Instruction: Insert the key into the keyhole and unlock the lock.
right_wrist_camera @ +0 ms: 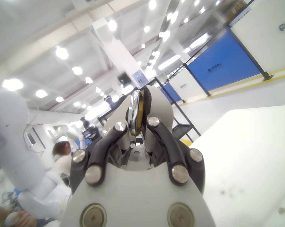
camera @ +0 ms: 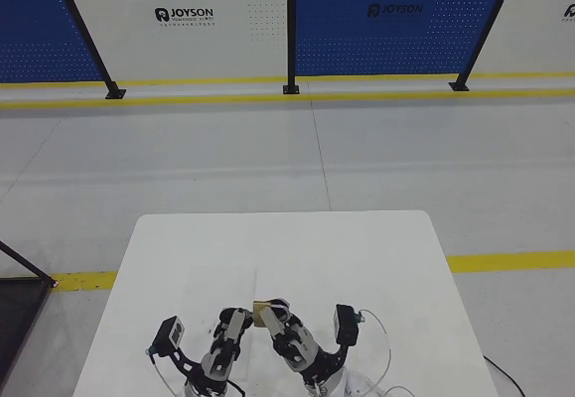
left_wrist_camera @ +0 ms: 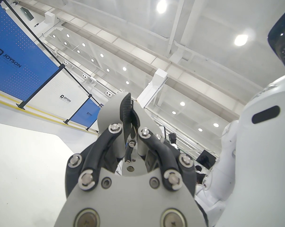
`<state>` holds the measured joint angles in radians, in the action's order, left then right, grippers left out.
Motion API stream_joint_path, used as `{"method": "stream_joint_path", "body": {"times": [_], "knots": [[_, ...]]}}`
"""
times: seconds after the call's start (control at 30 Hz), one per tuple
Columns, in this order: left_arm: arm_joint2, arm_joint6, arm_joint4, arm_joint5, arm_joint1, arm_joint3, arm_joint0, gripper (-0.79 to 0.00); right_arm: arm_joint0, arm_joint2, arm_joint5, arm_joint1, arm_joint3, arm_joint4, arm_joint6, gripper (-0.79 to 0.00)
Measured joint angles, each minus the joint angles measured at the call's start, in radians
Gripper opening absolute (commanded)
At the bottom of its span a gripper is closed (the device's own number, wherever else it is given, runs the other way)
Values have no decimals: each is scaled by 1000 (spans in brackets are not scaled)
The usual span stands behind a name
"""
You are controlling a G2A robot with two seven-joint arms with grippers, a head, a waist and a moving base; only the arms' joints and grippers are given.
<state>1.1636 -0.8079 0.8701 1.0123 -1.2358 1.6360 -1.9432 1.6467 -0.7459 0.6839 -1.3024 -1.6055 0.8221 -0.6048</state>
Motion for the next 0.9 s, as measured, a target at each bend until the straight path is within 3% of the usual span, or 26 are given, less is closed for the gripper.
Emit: {"method": "stream_joint_path", "body": {"times": [0.6,0.9], "knots": [[43,-25,137,-25,-22,6,-11,-785,20,-12,-5,8,-22,-14,29,-785],[35,-128,303,-128,-22,11,-3,-785,28,-17,-6,14,-36,-47,67,-785]]}}
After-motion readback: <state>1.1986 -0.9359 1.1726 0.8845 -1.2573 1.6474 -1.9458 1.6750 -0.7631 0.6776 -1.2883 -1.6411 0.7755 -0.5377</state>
